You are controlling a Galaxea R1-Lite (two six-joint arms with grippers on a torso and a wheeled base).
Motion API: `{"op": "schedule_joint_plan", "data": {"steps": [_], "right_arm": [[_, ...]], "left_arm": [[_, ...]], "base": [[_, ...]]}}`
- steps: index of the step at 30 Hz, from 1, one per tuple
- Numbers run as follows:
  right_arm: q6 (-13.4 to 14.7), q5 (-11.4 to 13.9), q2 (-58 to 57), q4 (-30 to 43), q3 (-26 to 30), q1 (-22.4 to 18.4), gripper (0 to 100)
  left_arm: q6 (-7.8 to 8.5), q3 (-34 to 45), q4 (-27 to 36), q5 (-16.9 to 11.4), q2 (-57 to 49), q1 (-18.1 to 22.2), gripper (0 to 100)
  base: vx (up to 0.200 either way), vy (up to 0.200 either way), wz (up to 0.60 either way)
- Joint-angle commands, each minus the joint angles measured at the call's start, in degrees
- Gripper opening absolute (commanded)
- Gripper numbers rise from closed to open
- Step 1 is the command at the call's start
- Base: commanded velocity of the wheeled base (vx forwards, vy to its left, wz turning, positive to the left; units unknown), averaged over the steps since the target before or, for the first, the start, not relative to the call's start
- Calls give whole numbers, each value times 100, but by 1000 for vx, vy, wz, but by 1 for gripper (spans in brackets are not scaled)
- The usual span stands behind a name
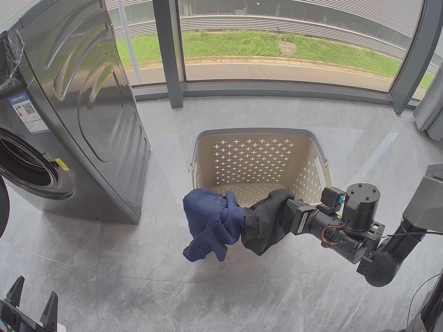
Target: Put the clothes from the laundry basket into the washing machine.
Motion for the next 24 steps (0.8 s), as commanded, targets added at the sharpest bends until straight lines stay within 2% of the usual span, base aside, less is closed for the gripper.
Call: {"op": "schedule_joint_plan", "data": {"steps": [1, 3, 4, 11, 17, 24], "right_arm": [[-113, 7, 779, -113, -76, -80, 0], [-209, 16, 928, -236, -146, -89, 0], [-227, 7, 964, -254, -164, -89, 100], [-403, 16, 1579, -271, -261, -203, 100], [-429, 7, 1755, -254, -243, -177, 100], [-438, 7, 2220, -263, -788, -195, 100]], "left_arm": [[-4, 92, -5, 2, -75, -2, 100], [-4, 92, -5, 2, -75, -2, 100], [-4, 92, -5, 2, -75, -2, 100], [-4, 92, -5, 2, -75, -2, 100], [-4, 92, 4, 2, -75, -2, 100], [-4, 92, 4, 2, -75, -2, 100]], "base": [[0, 0, 0], [0, 0, 0], [0, 0, 0], [0, 0, 0], [0, 0, 0], [0, 0, 0]]}}
